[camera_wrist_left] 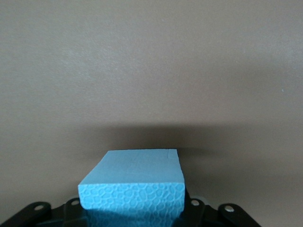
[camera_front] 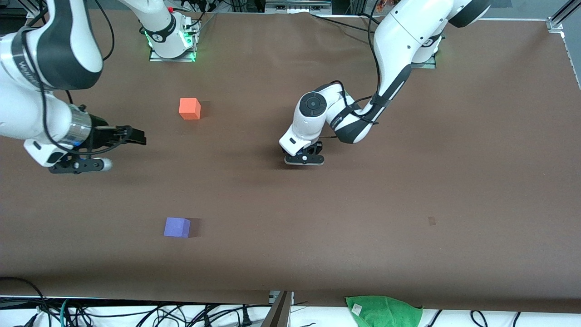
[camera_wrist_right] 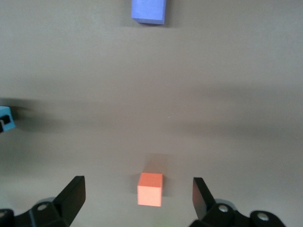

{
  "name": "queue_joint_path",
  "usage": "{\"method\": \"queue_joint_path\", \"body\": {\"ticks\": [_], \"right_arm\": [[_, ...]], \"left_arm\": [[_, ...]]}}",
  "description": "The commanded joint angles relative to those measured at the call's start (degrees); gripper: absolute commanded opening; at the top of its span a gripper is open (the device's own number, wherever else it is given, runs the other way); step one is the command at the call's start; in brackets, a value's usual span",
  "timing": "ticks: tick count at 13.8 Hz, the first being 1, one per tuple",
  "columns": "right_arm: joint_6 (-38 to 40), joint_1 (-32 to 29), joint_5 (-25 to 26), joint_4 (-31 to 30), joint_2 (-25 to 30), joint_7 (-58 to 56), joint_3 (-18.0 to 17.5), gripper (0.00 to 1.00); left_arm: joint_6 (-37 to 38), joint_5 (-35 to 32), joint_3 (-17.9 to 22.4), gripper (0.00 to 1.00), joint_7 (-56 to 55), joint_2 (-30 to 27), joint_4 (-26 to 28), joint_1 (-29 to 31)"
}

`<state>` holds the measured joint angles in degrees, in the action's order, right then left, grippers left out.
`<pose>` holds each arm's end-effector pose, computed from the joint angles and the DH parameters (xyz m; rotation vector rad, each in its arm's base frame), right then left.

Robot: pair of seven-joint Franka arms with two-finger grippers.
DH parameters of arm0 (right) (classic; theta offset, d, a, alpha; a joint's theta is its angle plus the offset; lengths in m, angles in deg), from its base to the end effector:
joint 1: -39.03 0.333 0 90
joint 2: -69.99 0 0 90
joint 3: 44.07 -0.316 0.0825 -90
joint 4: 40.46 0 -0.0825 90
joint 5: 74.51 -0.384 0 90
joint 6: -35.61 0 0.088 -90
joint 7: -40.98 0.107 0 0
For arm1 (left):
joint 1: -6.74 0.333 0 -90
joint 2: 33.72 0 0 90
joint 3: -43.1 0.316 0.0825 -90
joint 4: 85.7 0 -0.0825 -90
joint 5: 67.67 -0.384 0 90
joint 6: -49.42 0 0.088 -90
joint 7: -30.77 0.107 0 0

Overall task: Place blue block between orange and purple blocks
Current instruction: 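Carry the blue cube with the left gripper while the right gripper reaches out, then set the blue cube on the table and open the left gripper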

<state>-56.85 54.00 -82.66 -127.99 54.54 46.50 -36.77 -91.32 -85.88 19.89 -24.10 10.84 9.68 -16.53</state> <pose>0.6146 0.1058 0.4902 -3.0420 -0.0304 0.2933 0.4974 -0.4760 0.1884 3.0285 0.0376 0.0113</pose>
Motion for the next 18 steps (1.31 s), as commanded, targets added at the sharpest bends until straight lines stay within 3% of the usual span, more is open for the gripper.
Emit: {"method": "queue_joint_path", "body": {"ticks": [1, 5, 10, 15, 18], "right_arm": [[0.3, 2.5, -0.3, 0.9, 0.2, 4.7, 0.1, 1.0], [-0.4, 5.2, 0.3, 0.9, -0.1, 7.7, 0.1, 1.0], [-1.1, 6.0, -0.5, 0.8, -0.7, 10.5, 0.1, 1.0], [-0.4, 11.1, -0.6, -0.5, -1.0, 14.3, 0.0, 1.0], [-4.1, 17.4, -0.9, -0.5, -4.7, 22.2, 0.0, 1.0]], "left_arm": [[-1.5, -2.4, 0.4, 1.0, -1.5, 0.6, -1.4, -0.3], [0.2, -2.2, -2.0, 1.0, -1.3, -3.6, -0.6, 2.3], [19.1, -0.8, -7.0, 1.0, -0.2, -17.0, -0.5, 9.3], [32.4, 2.5, -6.3, 1.0, 13.2, -28.4, -0.4, 16.0], [36.3, 7.2, -1.9, 1.0, 23.3, -34.3, -0.3, 19.3]]}}
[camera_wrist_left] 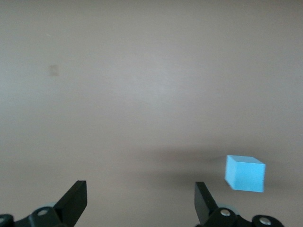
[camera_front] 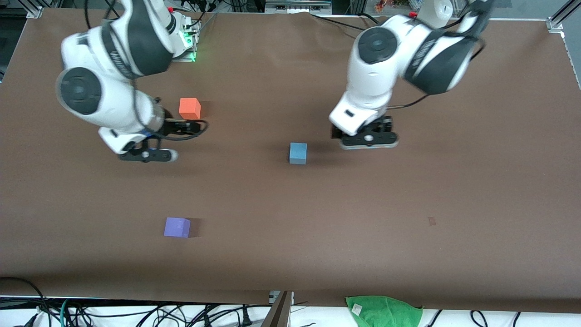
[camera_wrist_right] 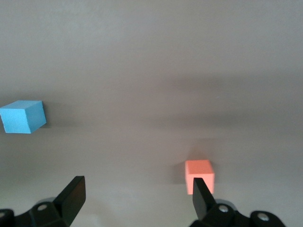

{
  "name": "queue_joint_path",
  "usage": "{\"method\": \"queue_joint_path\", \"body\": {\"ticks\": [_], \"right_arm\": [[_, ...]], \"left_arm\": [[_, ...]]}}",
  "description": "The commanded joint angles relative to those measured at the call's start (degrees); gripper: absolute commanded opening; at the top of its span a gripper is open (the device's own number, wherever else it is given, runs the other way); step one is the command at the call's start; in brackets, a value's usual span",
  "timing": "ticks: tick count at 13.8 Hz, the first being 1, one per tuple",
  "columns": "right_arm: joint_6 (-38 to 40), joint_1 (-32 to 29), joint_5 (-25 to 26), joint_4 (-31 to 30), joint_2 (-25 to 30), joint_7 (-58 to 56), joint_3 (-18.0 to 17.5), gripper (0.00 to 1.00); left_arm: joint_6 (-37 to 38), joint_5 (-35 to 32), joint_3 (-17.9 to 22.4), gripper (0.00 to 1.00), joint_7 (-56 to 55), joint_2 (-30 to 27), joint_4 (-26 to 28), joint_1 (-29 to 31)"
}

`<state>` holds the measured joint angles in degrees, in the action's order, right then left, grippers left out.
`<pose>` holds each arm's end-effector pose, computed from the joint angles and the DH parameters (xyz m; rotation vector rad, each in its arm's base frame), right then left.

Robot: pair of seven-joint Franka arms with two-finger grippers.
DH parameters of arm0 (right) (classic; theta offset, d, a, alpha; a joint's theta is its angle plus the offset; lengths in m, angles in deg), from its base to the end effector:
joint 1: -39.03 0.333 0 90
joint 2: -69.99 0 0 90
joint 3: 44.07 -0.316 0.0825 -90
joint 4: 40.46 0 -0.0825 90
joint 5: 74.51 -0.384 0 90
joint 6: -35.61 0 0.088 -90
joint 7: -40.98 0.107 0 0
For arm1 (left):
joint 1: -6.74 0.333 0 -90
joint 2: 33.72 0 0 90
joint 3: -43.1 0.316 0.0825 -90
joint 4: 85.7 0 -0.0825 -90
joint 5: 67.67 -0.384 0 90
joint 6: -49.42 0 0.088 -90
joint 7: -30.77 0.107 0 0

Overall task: Place blue block between orange and purple blocks
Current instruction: 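Set the blue cube on the table and open the left gripper, then grasp the blue cube with the right gripper while the left gripper withdraws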

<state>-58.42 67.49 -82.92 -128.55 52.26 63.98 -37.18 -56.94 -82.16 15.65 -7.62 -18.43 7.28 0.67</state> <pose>0.5783 0.2534 0.4626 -3.0975 0.0748 0.3560 0.5544 -0.3108 0.4814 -3.0412 -0.0421 -0.1067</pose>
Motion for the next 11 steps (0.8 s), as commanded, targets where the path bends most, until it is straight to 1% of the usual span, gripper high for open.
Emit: {"method": "queue_joint_path", "body": {"ticks": [1, 3, 4, 6, 7, 9, 11], "right_arm": [[-5.1, 6.5, -0.7, 0.1, -4.4, 7.2, 0.3, 1.0], [-11.1, 11.5, -3.0, 0.3, -8.3, 14.8, 0.4, 1.0], [-14.6, 13.0, -4.0, 0.4, -10.5, 16.7, 0.4, 1.0], [-21.0, 15.9, -5.4, 2.0, -15.8, 17.3, -0.2, 1.0], [-24.5, 17.1, -6.8, 4.1, -18.9, 18.7, -0.5, 1.0], [-31.0, 19.9, -7.4, 8.3, -24.7, 22.2, -0.6, 1.0], [-34.3, 20.5, -7.4, 10.7, -27.7, 23.7, -0.7, 1.0]], "left_arm": [[2.1, 5.2, 4.4, 1.0, 7.7, -6.4, 2.1, 2.5], [3.3, 9.7, 10.0, 1.0, 9.5, -10.1, 2.2, 2.6], [5.3, 10.9, 12.7, 1.0, 13.7, -11.3, 2.1, 2.6], [7.5, 11.1, 17.9, 1.0, 23.1, -13.6, 3.1, 2.6], [7.6, 11.1, 20.8, 1.0, 25.4, -14.7, 3.5, 2.6], [7.7, 11.1, 24.4, 1.0, 26.1, -15.0, 4.0, 2.7], [7.7, 11.2, 25.2, 1.0, 26.2, -15.2, 5.6, 3.0]]}}
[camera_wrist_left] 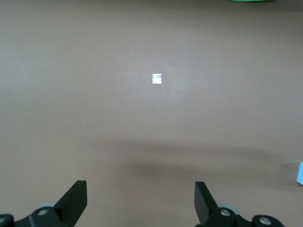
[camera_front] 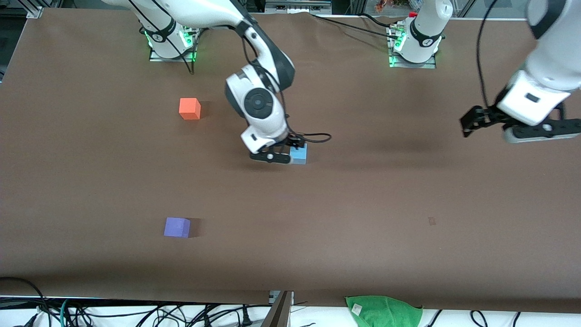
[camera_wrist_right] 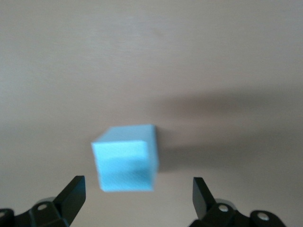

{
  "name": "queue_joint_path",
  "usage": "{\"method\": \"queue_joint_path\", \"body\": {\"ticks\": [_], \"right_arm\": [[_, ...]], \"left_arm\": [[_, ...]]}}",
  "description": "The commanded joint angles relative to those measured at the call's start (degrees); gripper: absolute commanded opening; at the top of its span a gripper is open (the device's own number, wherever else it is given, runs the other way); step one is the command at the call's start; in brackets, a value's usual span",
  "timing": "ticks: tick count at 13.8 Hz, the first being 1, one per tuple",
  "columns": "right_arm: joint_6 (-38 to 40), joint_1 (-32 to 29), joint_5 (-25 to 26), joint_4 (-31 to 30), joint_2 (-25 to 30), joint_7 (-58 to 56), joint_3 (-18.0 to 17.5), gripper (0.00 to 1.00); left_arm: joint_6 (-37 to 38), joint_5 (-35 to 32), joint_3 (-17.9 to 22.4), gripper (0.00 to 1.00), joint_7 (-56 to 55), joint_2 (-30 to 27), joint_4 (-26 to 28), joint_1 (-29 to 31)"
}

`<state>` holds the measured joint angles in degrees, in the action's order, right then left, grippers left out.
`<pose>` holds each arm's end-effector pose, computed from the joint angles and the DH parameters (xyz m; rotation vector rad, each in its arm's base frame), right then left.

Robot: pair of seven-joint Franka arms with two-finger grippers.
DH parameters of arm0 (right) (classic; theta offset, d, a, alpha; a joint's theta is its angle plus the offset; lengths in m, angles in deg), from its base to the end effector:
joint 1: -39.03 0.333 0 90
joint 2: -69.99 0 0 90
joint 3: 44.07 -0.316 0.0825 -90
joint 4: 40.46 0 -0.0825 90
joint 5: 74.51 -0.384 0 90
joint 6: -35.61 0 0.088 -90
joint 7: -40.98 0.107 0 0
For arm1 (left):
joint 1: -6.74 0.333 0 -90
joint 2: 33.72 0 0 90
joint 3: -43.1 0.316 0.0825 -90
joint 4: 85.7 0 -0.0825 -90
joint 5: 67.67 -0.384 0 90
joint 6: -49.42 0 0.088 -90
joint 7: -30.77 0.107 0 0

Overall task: Place blue block between orange and purple blocks
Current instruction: 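Grasp the blue cube with the right gripper while the left gripper withdraws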

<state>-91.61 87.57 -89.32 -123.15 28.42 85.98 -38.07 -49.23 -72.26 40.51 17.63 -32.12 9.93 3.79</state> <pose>0.5218 0.5097 0.2668 -2.9884 0.2480 0.0848 0.5713 -0.0477 0.5756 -3.0624 -0.1864 -0.0570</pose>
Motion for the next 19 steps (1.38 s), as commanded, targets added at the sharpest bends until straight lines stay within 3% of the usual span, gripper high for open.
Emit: {"method": "queue_joint_path", "body": {"ticks": [1, 10, 11, 13, 16, 19], "right_arm": [[-2.0, 0.6, -1.0, 5.8, -4.6, 1.7, 0.2, 1.0], [-3.6, 3.2, 3.7, 5.5, -9.0, 2.0, 0.2, 0.97], [-3.6, 3.1, 3.9, 5.5, -9.2, 2.0, 0.2, 0.86], [-3.6, 3.1, 3.8, 5.8, -9.1, 1.3, 0.3, 0.46], [-3.0, 2.5, 3.9, 5.9, -7.9, 0.5, 0.8, 0.02], [1.3, -0.2, 4.1, 5.5, -5.2, -4.7, 1.6, 0.0]], "left_arm": [[-0.1, 1.4, 0.4, 1.0, 1.0, -1.5, 3.2, 0.1], [0.1, 4.8, 2.8, 1.0, 9.8, -1.5, 3.9, 2.9], [0.2, 4.8, 2.8, 1.0, 10.0, -1.4, 3.9, 3.0], [1.5, 4.7, 2.6, 1.0, 10.7, -1.0, 3.3, 3.2], [3.5, 4.9, 2.3, 1.0, 10.2, -0.8, 3.1, 3.2], [4.3, 4.9, 2.3, 1.0, 10.6, -0.8, 3.1, 3.2]]}}
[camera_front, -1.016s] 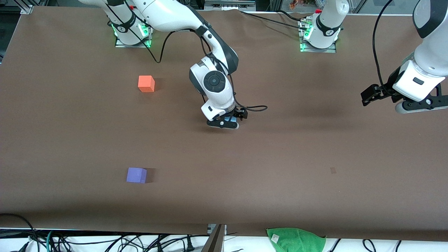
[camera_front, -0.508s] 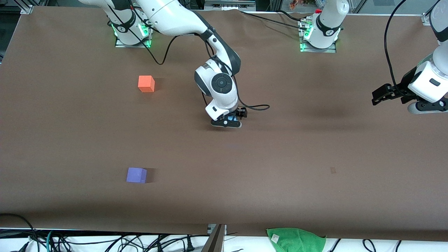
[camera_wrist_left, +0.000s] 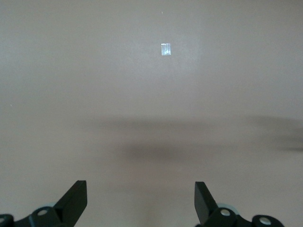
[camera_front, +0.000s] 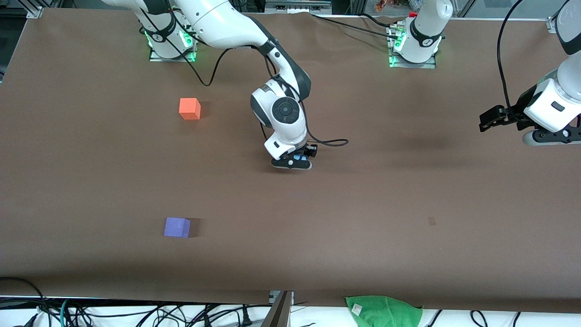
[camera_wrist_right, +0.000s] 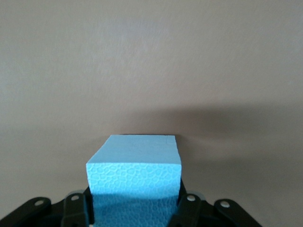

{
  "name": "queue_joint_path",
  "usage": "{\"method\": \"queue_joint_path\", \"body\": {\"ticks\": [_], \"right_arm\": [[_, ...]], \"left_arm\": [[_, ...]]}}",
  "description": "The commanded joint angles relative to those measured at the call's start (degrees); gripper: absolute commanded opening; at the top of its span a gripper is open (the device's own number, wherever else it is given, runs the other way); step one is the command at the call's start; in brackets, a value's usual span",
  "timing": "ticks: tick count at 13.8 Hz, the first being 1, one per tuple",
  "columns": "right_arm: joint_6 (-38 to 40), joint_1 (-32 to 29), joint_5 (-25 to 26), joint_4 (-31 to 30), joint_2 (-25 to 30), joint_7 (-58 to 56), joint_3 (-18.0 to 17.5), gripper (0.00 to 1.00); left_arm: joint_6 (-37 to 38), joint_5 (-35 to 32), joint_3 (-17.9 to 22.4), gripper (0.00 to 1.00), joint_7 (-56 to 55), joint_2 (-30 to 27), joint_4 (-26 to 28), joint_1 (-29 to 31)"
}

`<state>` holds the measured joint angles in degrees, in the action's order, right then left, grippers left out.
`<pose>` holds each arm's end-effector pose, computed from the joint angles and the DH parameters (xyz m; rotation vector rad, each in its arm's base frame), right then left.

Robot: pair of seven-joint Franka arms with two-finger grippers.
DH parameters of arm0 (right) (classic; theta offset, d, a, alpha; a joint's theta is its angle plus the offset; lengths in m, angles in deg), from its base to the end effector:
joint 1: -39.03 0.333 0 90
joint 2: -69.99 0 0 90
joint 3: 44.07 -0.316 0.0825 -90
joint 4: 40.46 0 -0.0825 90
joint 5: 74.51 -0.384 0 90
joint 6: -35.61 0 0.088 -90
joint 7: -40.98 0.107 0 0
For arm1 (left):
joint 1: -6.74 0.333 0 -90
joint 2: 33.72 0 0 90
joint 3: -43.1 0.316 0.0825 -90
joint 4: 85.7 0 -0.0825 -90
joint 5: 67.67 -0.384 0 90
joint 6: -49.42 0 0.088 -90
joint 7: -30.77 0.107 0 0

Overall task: Place blue block between orange and purple blocks
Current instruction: 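Grasp the blue cube with the right gripper while the left gripper withdraws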

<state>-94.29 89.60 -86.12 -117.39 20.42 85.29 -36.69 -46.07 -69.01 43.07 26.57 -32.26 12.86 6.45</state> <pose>0.5255 0.5306 0.2150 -3.0455 0.1467 -0.0079 0.5623 -0.0008 0.5476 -3.1113 -0.1005 0.1216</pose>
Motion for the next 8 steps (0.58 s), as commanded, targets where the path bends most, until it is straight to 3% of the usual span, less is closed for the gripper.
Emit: {"method": "queue_joint_path", "body": {"ticks": [1, 2, 4, 6, 8], "right_arm": [[7.5, -3.5, 0.7, -0.8, 4.5, -8.4, 1.9, 0.0], [10.9, -4.7, 0.3, -2.2, 6.2, -13.5, 3.9, 0.0], [10.1, -6.7, -0.2, -8.8, 11.0, -21.0, 6.2, 0.0], [6.6, -9.9, -0.3, -19.0, 17.1, -28.3, 7.3, 0.0], [-1.7, -13.5, -0.3, -32.1, 23.7, -36.4, 9.1, 0.04]], "left_arm": [[1.4, 1.6, -0.2, 1.0, 1.7, -0.7, 0.0, 0.5], [1.4, 1.6, -0.2, 1.0, 1.7, -0.6, 0.0, 0.5], [1.5, 1.6, -0.4, 1.0, 1.7, -0.6, 0.0, 0.5], [1.0, 1.4, -0.4, 1.0, 1.8, -0.5, -0.1, 0.5], [1.0, 1.3, -0.4, 1.0, 1.7, -0.5, -0.1, 0.4]]}}
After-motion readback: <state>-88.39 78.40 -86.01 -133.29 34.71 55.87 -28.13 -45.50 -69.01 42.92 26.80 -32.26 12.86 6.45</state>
